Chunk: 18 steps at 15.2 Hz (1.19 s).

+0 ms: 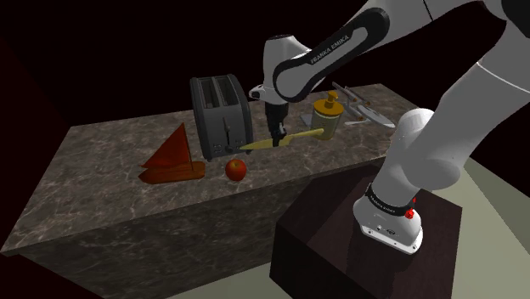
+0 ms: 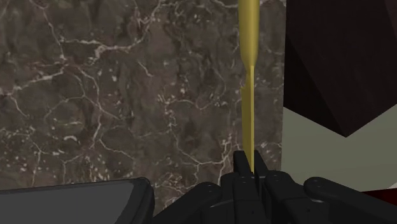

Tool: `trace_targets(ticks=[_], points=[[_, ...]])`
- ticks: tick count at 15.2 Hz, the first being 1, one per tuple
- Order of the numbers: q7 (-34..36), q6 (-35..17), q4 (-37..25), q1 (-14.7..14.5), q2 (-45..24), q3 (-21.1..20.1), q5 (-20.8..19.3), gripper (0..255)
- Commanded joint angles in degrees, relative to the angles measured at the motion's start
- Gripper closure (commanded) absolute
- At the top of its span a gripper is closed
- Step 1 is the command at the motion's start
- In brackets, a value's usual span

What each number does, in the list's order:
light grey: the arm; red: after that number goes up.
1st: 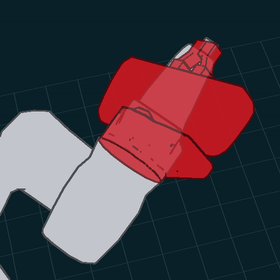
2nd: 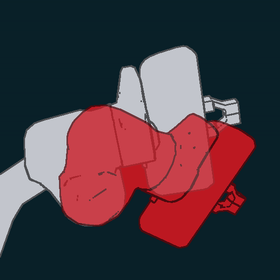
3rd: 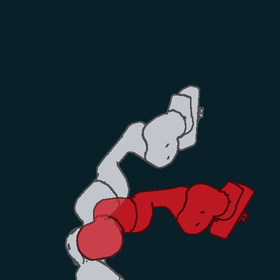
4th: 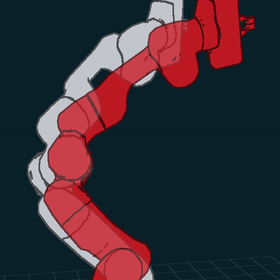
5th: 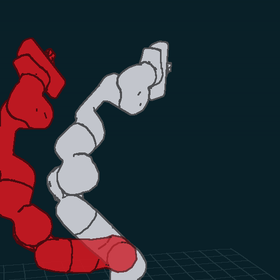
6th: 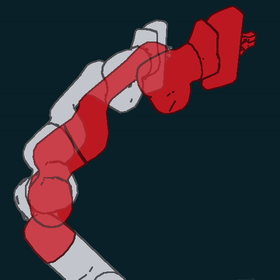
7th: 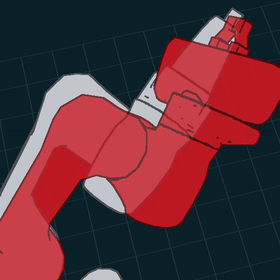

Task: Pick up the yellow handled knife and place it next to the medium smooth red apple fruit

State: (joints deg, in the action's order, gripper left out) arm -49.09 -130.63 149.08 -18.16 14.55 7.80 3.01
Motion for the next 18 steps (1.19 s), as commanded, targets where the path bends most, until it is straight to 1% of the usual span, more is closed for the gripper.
trace_targets(ticks=[1,9,16,18], points=[[-0.33,-1.87,0.70,-0.06,-1.16,0.11,0.24,255],[-1.84,-9.21,2.58,-0.55,-6.72,0.43,1.81,255],[-3.78,-15.60,3.42,-1.04,-12.41,0.53,4.08,255],[-4.07,-16.36,3.47,-1.09,-13.15,0.51,4.43,255]])
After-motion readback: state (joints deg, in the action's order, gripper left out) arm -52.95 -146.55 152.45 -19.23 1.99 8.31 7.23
